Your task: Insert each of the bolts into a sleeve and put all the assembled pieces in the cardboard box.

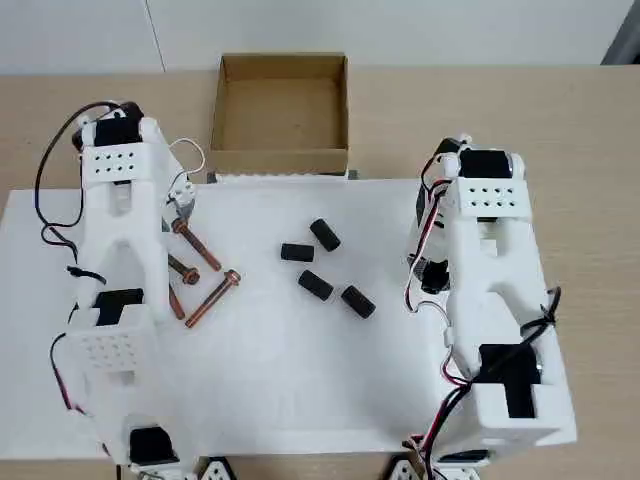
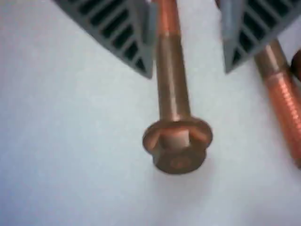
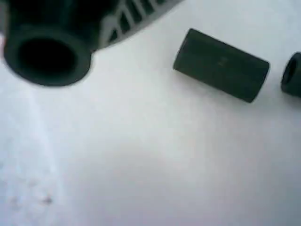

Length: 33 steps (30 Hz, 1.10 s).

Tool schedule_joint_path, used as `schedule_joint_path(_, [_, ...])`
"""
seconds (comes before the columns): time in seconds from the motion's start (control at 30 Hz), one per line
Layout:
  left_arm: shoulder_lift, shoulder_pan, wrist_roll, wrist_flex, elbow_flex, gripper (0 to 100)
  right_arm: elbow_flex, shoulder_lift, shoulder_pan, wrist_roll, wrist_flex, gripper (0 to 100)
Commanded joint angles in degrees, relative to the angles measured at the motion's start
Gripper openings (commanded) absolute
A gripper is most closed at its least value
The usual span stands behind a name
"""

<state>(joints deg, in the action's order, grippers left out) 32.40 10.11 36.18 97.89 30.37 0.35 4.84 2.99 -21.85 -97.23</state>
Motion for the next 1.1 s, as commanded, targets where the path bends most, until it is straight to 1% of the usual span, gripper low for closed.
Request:
schedule_joint_path(0.0, [-0.1,0.2,-0.3,1.1,2.2,11,0.1,-2.8,-0.5,-1.1,-0.1,0.2])
schedule_joint_path(0.27, [0.2,-0.2,-0.3,0.0,1.9,11,3.3,-2.9,-0.5,-1.1,0.2,0.2])
schedule_joint_path(0.57, [0.2,-0.2,-0.3,-4.7,-4.2,11,3.3,-2.8,-0.4,-1.1,0.9,0.2])
schedule_joint_path(0.83, [0.2,-0.2,-0.3,-9.7,-8.5,11,3.3,-2.8,-0.3,-1.1,2.6,0.2])
schedule_joint_path(1.07, [0.2,-0.2,-0.3,-16.6,-13.8,11,3.3,-2.8,-0.3,-1.1,2.6,0.2])
